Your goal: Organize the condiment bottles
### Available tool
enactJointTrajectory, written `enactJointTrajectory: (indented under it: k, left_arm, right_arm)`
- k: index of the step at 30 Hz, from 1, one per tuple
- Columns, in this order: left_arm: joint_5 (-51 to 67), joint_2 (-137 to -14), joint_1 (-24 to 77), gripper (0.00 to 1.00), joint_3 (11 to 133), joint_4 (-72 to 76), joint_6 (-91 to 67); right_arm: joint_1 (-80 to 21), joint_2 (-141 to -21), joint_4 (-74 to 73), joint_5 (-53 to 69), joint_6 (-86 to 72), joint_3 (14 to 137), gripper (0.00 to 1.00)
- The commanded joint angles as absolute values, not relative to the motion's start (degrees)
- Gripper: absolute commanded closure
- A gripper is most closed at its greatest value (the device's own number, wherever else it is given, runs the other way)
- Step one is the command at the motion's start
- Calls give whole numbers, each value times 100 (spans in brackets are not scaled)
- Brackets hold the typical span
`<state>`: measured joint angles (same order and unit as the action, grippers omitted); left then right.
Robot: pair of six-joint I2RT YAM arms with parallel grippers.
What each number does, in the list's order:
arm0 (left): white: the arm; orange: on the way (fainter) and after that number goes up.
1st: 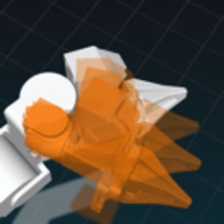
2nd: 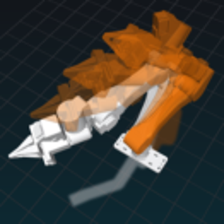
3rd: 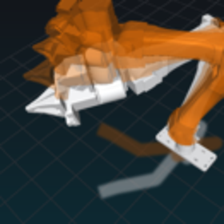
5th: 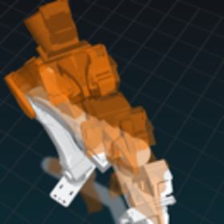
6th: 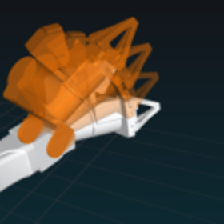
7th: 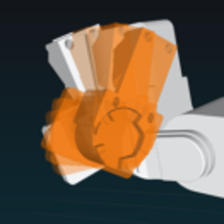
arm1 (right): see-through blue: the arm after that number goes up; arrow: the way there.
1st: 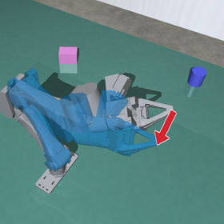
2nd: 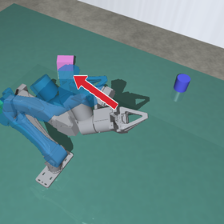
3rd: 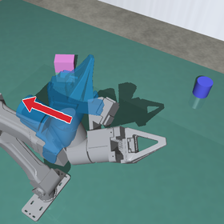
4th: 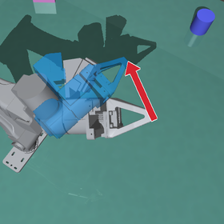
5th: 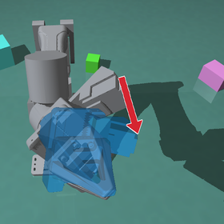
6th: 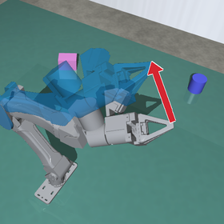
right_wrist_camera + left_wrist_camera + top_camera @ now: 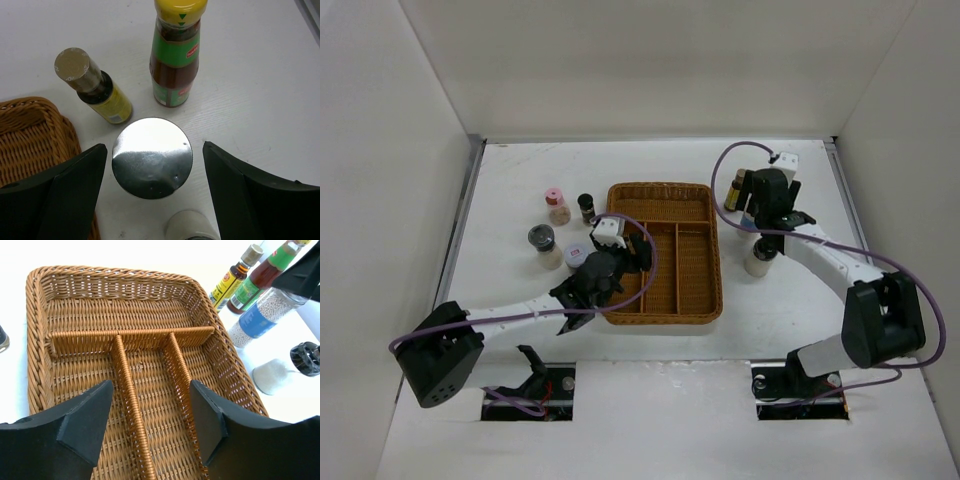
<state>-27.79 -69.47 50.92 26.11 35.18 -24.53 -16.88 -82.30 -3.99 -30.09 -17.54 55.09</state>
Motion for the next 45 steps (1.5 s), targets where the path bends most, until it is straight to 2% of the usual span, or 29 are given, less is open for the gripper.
enactJointTrajectory:
  k: [1, 5, 10, 18, 23, 29, 37, 45]
  left_arm:
    - [-2725, -6882, 5067, 38, 2558, 3920, -2443]
    - [-2777, -6838, 5023, 35, 2514, 3946, -2461]
    - [-2795, -6750, 4953, 34, 2417, 4034, -2478]
    - [-2813, -6759, 4935, 34, 2364, 4157, -2496]
    - [-2970, -6689, 4900, 34, 2294, 4210, -2505]
    - [-3427, -6390, 4847, 33, 2040, 4403, -2531]
    - [-3463, -5494, 4908, 33, 1688, 4552, -2558]
    - [-3506, -4835, 4795, 35, 1389, 4711, -2540]
  right_arm:
    - [-1692, -8340, -167, -2865, -1802, 5713, 18]
    - [-1692, -8341, -88, -2927, -1872, 5660, 28]
    - [-1700, -7991, 17, -3207, -1846, 5555, 49]
    - [-2420, -6804, 0, -3630, -1415, 5818, 51]
    - [-2974, -6741, 122, -3569, -1283, 6099, 51]
    - [-3466, -7811, 1036, -2937, -1292, 6669, 52]
    - [-3906, -9798, 1046, -2742, -1266, 8041, 52]
    - [-4047, -10529, 1037, -2751, -1274, 8288, 51]
